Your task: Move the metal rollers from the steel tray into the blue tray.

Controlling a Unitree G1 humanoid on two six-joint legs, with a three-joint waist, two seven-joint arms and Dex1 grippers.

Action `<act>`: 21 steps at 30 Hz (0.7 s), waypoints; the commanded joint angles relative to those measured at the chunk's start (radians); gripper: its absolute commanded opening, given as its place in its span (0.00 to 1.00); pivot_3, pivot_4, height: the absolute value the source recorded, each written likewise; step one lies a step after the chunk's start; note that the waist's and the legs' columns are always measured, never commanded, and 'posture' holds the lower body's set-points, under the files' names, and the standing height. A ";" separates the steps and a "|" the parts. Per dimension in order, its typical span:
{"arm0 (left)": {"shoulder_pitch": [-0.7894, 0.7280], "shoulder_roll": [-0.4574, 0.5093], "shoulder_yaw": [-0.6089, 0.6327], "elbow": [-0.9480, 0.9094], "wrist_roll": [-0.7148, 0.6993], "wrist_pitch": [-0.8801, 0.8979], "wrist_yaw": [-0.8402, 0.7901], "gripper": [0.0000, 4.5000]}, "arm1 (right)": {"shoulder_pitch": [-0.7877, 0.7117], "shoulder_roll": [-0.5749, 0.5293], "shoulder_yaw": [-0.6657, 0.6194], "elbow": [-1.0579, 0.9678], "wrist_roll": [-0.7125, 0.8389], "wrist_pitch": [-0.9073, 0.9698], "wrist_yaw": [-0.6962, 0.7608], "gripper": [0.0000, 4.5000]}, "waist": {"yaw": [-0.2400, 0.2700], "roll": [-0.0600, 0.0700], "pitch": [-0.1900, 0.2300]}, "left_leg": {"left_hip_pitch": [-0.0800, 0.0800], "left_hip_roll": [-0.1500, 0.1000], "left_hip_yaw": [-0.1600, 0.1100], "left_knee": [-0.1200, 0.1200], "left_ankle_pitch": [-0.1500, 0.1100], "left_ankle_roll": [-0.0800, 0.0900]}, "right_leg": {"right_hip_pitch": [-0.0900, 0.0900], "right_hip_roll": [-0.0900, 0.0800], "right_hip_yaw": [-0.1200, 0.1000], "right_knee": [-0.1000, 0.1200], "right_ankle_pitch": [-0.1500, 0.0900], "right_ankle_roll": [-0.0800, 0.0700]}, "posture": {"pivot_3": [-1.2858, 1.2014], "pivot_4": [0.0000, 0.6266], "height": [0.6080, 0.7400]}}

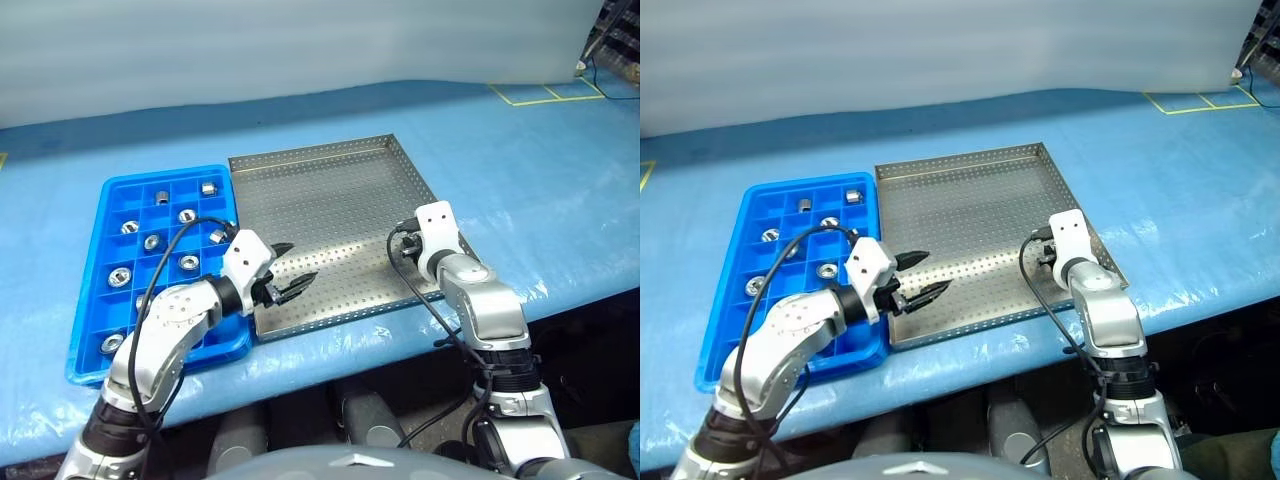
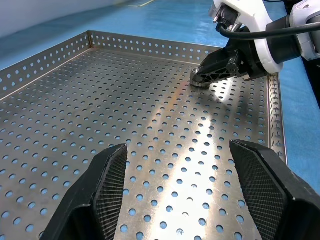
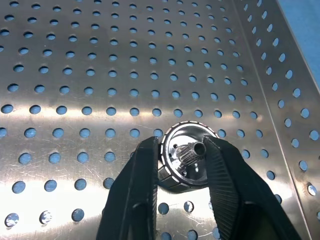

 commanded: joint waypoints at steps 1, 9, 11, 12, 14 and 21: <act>0.018 0.010 0.047 -0.036 0.005 -0.013 0.023 0.79 | -0.012 -0.006 -0.001 -0.018 0.004 -0.016 0.003 0.19 | 0.000 0.000 0.000 | 0.000 0.000 0.000 0.000 0.000 0.000 | 0.000 0.000 0.000 0.000 0.000 0.000 | 0.47 0.24 1.00; 0.083 0.025 0.119 -0.060 -0.001 -0.009 0.065 0.79 | -0.031 0.002 0.017 -0.027 0.017 -0.047 0.023 0.19 | 0.002 0.000 0.000 | 0.000 0.000 0.000 0.000 0.000 0.000 | -0.001 0.000 0.000 0.000 0.000 0.000 | 0.48 0.24 1.00; 0.094 0.026 0.134 -0.070 -0.003 -0.006 0.074 0.79 | -0.039 0.004 0.024 -0.039 0.026 -0.057 0.033 0.19 | 0.003 0.000 0.000 | 0.000 0.000 0.000 0.000 0.000 0.000 | -0.001 0.000 0.000 0.000 0.000 0.000 | 0.48 0.24 1.00; 0.103 0.029 0.152 -0.078 -0.005 -0.005 0.081 0.79 | -0.044 0.008 0.033 -0.056 0.041 -0.062 0.053 0.19 | 0.005 0.000 0.000 | 0.000 0.000 0.000 0.000 0.000 0.000 | -0.001 0.000 0.000 0.000 0.000 0.000 | 0.48 0.24 1.00; 0.129 0.040 0.218 -0.099 -0.005 0.001 0.104 0.79 | -0.054 0.020 0.059 -0.111 0.096 -0.066 0.118 0.19 | 0.003 0.001 0.001 | -0.001 0.000 0.000 -0.001 0.000 0.000 | -0.001 0.000 0.000 0.000 0.000 0.000 | 0.48 0.24 1.00; 0.273 0.154 0.457 -0.166 0.088 0.081 0.188 0.79 | -0.092 0.099 0.224 -0.245 0.266 -0.143 0.330 0.19 | 0.002 0.001 0.001 | 0.001 0.003 -0.005 -0.005 0.000 0.000 | -0.003 0.003 -0.001 0.001 0.000 -0.001 | 0.50 0.24 1.00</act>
